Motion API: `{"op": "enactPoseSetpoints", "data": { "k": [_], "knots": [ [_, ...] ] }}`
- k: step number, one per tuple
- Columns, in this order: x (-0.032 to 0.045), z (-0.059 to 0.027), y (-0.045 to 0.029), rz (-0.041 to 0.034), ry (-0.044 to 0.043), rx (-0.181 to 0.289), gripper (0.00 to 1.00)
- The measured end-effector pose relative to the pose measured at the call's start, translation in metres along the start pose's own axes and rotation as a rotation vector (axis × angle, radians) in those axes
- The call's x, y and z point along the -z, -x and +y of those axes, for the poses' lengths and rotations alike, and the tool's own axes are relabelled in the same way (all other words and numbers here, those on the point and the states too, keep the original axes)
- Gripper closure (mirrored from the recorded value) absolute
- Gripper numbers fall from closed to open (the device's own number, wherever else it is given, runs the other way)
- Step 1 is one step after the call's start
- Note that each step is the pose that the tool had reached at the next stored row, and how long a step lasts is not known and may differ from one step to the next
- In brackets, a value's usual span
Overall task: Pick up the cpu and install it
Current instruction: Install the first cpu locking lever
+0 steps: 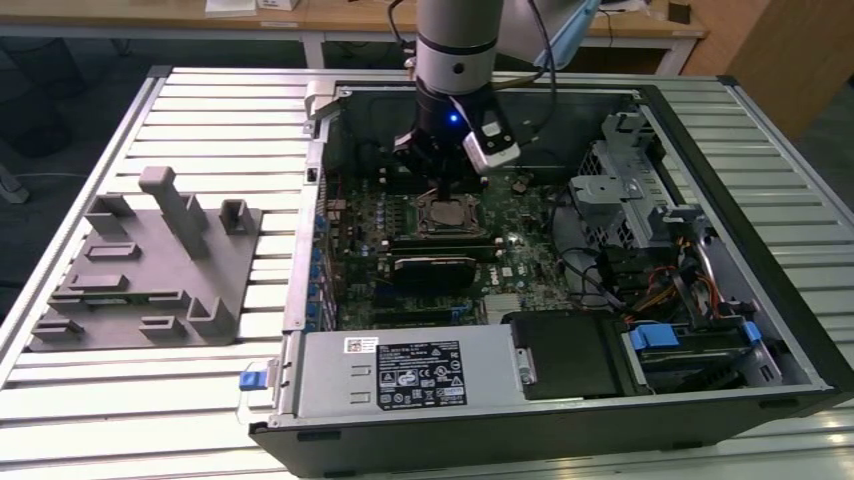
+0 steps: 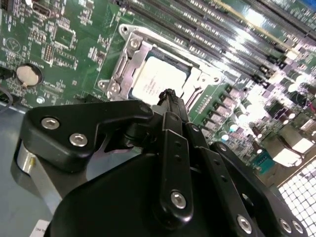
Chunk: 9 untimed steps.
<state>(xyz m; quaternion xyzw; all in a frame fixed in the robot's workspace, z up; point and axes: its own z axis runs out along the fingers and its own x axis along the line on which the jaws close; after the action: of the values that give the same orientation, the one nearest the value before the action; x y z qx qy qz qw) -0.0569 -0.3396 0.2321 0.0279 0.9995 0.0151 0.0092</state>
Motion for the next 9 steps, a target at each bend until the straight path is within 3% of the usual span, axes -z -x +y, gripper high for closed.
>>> {"op": "enactPoseSetpoints", "data": {
  "k": [5, 7, 9],
  "knots": [
    [0.0000, -0.0001, -0.0013, 0.0033, 0.0592, -0.001, 0.89],
    [0.0000, -0.0001, -0.0014, 0.0050, 0.0921, -0.002, 0.89],
    [0.0000, -0.0001, -0.0014, 0.0063, 0.1152, -0.002, 0.89]
  ]
}}
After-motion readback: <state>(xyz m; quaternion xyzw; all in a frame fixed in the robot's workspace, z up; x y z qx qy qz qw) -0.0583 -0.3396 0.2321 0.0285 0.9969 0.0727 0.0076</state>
